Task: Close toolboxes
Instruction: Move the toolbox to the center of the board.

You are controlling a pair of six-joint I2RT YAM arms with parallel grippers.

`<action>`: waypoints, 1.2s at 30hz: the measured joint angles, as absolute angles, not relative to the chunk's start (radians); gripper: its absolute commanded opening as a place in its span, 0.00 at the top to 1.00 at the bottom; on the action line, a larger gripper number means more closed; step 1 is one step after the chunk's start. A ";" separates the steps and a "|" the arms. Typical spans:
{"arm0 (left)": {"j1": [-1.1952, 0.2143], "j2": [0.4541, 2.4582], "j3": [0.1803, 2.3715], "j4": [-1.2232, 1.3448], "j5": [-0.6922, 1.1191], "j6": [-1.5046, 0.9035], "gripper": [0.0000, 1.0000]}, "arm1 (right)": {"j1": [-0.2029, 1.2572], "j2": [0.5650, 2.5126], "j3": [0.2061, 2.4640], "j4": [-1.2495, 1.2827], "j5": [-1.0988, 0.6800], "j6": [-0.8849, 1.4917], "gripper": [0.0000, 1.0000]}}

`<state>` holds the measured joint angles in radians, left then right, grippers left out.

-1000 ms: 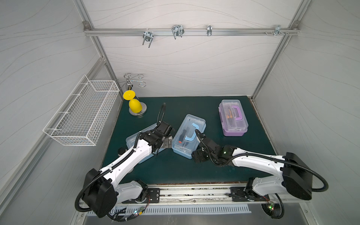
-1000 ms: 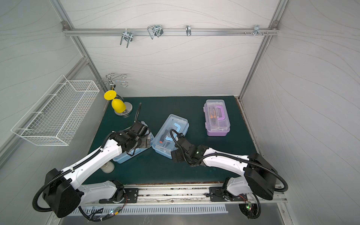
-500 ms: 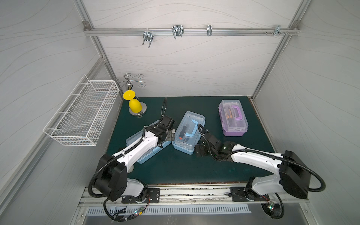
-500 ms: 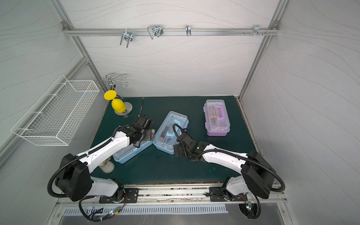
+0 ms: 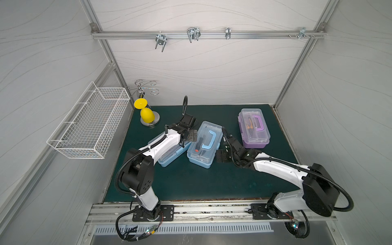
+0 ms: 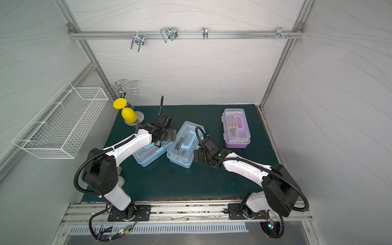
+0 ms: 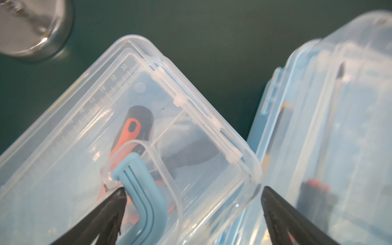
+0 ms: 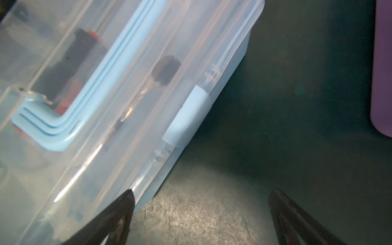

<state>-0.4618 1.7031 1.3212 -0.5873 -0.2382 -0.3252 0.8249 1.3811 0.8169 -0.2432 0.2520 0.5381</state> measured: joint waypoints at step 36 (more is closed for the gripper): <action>-0.476 1.682 1.547 -0.622 -0.123 -0.280 0.00 | 0.566 1.102 0.653 -0.338 0.276 0.438 0.01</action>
